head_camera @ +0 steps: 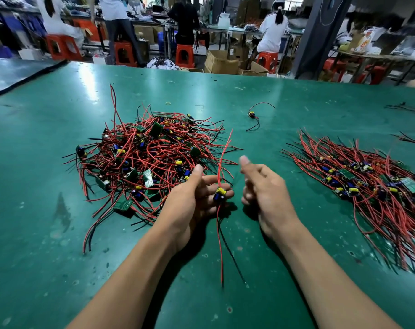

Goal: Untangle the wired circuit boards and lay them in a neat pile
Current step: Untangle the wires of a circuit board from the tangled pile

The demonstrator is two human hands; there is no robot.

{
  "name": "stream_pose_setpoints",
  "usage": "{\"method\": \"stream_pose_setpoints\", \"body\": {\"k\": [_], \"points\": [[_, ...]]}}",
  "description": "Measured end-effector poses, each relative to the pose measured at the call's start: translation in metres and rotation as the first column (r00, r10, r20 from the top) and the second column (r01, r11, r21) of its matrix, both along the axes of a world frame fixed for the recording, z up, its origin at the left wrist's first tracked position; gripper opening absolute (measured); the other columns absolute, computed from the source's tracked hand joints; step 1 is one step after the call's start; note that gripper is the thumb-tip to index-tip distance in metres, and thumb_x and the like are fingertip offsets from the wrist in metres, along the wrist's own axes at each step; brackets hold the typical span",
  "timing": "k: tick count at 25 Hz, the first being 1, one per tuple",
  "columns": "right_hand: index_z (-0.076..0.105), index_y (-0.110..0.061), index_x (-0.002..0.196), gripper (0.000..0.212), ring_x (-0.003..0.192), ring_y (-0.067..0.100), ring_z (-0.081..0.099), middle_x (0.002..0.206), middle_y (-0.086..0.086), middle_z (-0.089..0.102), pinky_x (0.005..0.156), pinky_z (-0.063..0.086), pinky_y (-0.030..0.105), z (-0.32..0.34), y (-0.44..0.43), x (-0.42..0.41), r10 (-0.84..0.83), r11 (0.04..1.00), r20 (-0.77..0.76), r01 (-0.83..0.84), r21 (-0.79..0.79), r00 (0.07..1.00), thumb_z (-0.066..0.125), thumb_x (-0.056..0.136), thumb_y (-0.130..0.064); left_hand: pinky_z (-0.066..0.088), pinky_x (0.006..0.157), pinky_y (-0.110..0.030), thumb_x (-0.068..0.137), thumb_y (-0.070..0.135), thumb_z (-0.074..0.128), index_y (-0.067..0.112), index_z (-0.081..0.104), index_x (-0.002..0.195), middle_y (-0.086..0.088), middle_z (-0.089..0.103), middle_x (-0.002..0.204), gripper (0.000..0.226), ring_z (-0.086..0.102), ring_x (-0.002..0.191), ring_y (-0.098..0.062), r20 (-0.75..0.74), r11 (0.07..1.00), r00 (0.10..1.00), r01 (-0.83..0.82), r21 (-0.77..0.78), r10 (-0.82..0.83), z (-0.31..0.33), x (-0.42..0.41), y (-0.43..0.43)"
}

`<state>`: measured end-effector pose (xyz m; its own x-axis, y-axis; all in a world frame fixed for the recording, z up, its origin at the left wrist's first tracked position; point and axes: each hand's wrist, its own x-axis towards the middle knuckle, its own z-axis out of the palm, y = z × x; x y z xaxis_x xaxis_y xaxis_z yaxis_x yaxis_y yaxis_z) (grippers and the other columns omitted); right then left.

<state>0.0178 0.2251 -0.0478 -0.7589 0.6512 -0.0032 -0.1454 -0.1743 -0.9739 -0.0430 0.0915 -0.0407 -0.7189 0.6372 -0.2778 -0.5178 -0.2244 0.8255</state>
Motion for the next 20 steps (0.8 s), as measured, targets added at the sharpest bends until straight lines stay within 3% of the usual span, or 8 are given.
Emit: {"method": "stream_pose_setpoints", "body": {"k": [3,5,8,10,12,14,18,20], "points": [[0.064,-0.023,0.097,0.039,0.063,0.009,0.054,0.082,-0.006,0.063,0.060,0.052,0.030,-0.014,-0.023,-0.002,-0.011,0.864,0.166,-0.074,0.498,0.986,0.085,0.070,-0.042,0.056,0.084,-0.032,0.100,0.055,0.030,0.003,0.062,0.119,-0.016,0.071,0.112,0.064,0.070,0.094,-0.025,0.056,0.997,0.997,0.042,0.067,-0.046,-0.001,-0.002,-0.001],[0.066,-0.024,0.099,0.028,0.073,0.011,0.061,0.093,-0.003,0.067,0.075,0.055,0.033,-0.017,-0.023,-0.003,-0.104,0.766,0.164,-0.026,0.642,0.981,0.082,0.076,-0.028,0.053,0.092,-0.035,0.100,0.054,0.032,0.005,0.060,0.125,-0.013,0.070,0.115,0.061,0.069,0.100,-0.023,0.079,0.997,0.997,0.013,0.080,-0.019,-0.001,-0.001,0.001],[0.071,-0.023,0.095,0.015,0.077,0.008,0.063,0.094,-0.002,0.068,0.083,0.053,0.030,-0.009,-0.003,0.002,-0.277,0.670,0.102,0.116,0.733,0.955,0.076,0.082,-0.018,0.054,0.093,-0.044,0.101,0.037,0.046,0.010,0.060,0.121,-0.011,0.069,0.115,0.037,0.069,0.103,-0.024,0.004,0.998,0.998,-0.057,0.021,0.057,0.001,0.003,0.003],[0.072,-0.023,0.097,0.015,0.081,0.015,0.065,0.097,0.001,0.068,0.086,0.052,0.033,-0.005,0.015,0.006,-0.348,0.603,0.219,0.039,0.797,0.912,0.075,0.083,-0.020,0.060,0.079,-0.045,0.099,0.018,0.054,0.008,0.063,0.112,-0.013,0.069,0.106,0.019,0.072,0.087,-0.023,-0.170,0.992,0.978,-0.127,-0.022,0.122,0.003,0.006,0.001],[0.072,-0.025,0.104,0.021,0.093,0.023,0.065,0.106,0.003,0.068,0.090,0.051,0.036,0.000,0.027,0.014,-0.438,0.551,0.419,-0.130,0.824,0.795,0.075,0.084,-0.028,0.062,0.069,-0.041,0.096,0.008,0.057,0.012,0.065,0.110,-0.008,0.069,0.099,0.016,0.071,0.075,-0.020,-0.523,0.955,0.837,-0.267,-0.131,0.162,0.000,0.007,-0.003],[0.069,-0.026,0.113,0.029,0.107,0.028,0.060,0.116,0.005,0.063,0.094,0.047,0.039,0.003,0.029,0.021,-0.515,0.494,0.470,-0.200,0.846,0.717,0.073,0.085,-0.034,0.058,0.074,-0.036,0.092,0.006,0.060,0.016,0.063,0.116,0.000,0.067,0.096,0.026,0.068,0.075,-0.018,-0.766,0.874,0.629,-0.437,-0.211,0.129,-0.005,0.007,-0.005],[0.073,-0.019,0.108,0.022,0.098,0.023,0.063,0.109,0.004,0.065,0.092,0.049,0.034,0.006,-0.004,0.011,-0.270,0.481,0.340,-0.180,0.858,0.901,0.070,0.088,-0.028,0.049,0.084,-0.028,0.087,0.006,0.061,0.013,0.052,0.134,0.002,0.062,0.092,0.048,0.060,0.075,-0.013,-0.763,0.756,0.638,-0.547,-0.360,0.099,-0.010,0.001,-0.002],[0.074,-0.024,0.105,0.020,0.099,0.022,0.063,0.106,0.002,0.065,0.091,0.050,0.033,0.000,-0.017,0.006,-0.198,0.459,0.452,-0.325,0.827,0.870,0.068,0.089,-0.035,0.048,0.090,-0.031,0.086,0.008,0.062,0.011,0.050,0.139,0.004,0.063,0.085,0.054,0.061,0.082,-0.019,-0.766,0.736,0.639,-0.552,-0.392,0.072,-0.011,-0.002,-0.002]]}}
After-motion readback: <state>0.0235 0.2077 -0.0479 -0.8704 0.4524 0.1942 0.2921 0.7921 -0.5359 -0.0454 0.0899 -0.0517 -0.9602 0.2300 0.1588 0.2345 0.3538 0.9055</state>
